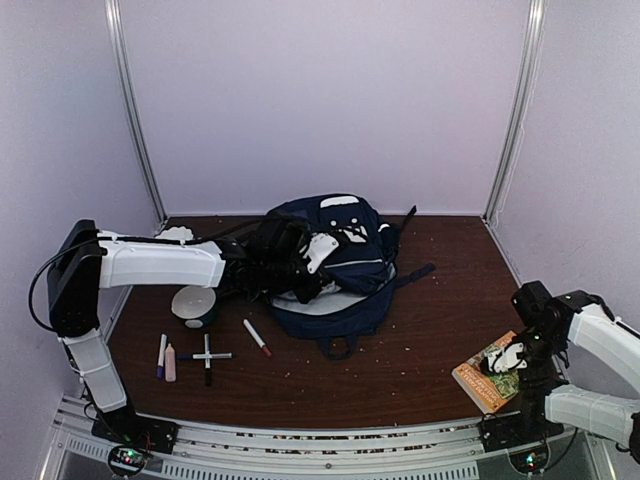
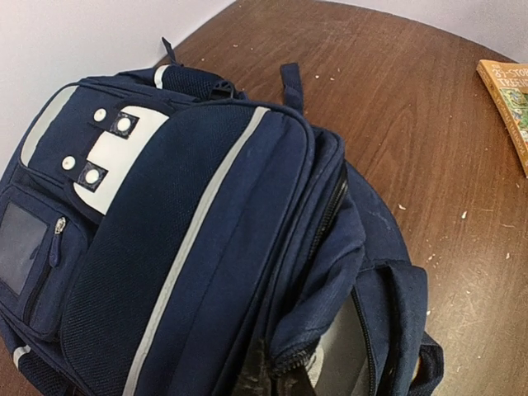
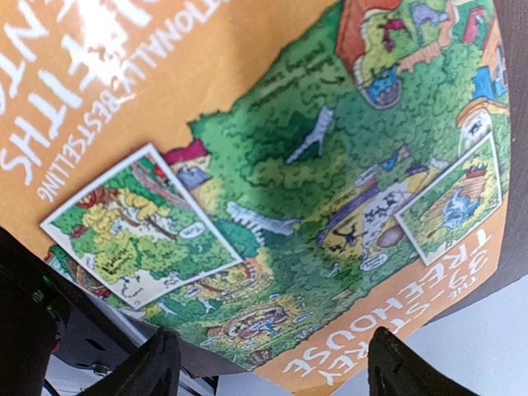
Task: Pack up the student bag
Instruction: Move the book to the corner of the board.
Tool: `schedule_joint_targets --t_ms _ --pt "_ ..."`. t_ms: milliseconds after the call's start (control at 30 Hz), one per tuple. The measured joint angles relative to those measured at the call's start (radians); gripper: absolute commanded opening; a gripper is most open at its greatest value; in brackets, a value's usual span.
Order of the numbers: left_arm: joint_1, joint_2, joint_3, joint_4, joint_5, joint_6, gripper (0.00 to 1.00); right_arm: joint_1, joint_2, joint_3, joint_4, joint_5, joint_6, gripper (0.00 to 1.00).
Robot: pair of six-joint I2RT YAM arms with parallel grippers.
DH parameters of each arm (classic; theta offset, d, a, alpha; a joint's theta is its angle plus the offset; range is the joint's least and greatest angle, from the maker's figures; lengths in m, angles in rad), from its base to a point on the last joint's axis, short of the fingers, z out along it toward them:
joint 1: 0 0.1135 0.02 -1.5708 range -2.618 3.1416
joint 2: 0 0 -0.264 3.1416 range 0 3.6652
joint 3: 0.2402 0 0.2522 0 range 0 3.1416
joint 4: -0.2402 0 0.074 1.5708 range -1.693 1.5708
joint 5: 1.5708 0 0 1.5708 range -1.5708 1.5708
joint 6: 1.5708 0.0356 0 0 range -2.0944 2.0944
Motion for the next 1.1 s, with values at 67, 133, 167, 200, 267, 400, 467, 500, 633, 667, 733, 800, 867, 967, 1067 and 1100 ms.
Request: schedule_joint_targets --t_ms 67,133,167,200,267,400,467,500,633,667,733,800,867,967,1067,1100 --pt "0.000 0.001 0.000 -0.003 0.003 0.000 0.00 0.000 -0.013 -0.010 0.006 0.016 -0.031 0.79" --pt "0.000 0.004 0.001 -0.004 0.006 0.000 0.00 0.000 -0.016 -0.017 0.025 0.035 -0.056 0.79" --pt "0.000 0.006 0.002 -0.005 0.007 0.000 0.03 0.000 -0.016 -0.024 0.035 0.045 -0.064 0.79" --pt "0.000 0.008 0.003 -0.008 0.007 0.000 0.07 0.000 -0.014 -0.034 0.054 0.057 -0.072 0.79" --pt "0.000 0.011 0.005 -0.017 0.008 0.000 0.15 0.000 -0.005 -0.058 0.104 0.081 -0.082 0.79" --pt "0.000 0.012 0.006 -0.025 0.008 -0.005 0.28 0.000 0.032 -0.084 0.210 0.122 -0.092 0.77" --pt "0.000 0.012 0.006 -0.026 0.008 -0.007 0.33 0.000 0.064 -0.083 0.272 0.137 -0.093 0.77" --pt "0.000 0.011 0.006 -0.028 0.007 -0.008 0.36 0.000 0.086 -0.079 0.304 0.141 -0.093 0.76" --pt "0.000 0.011 0.006 -0.033 0.007 -0.011 0.43 0.004 0.205 -0.028 0.430 0.136 -0.082 0.76" --pt "0.000 0.010 0.006 -0.034 0.007 -0.011 0.44 0.011 0.242 -0.008 0.458 0.132 -0.074 0.75" --pt "0.000 0.004 0.006 -0.039 0.007 -0.013 0.45 0.035 0.333 0.047 0.512 0.122 -0.048 0.74" --pt "0.000 -0.010 0.006 -0.050 0.005 -0.014 0.47 0.070 0.414 0.104 0.555 0.106 -0.013 0.74" --pt "0.000 -0.035 0.006 -0.060 -0.002 -0.018 0.50 0.111 0.482 0.162 0.592 0.088 0.029 0.73" --pt "0.000 -0.076 0.001 -0.060 -0.022 -0.023 0.54 0.173 0.550 0.216 0.638 0.063 0.079 0.73" --pt "0.000 -0.131 -0.006 -0.063 -0.052 -0.026 0.58 0.226 0.600 0.244 0.670 0.043 0.121 0.73" --pt "0.000 -0.149 -0.007 -0.064 -0.066 -0.027 0.58 0.241 0.615 0.251 0.681 0.035 0.138 0.73"
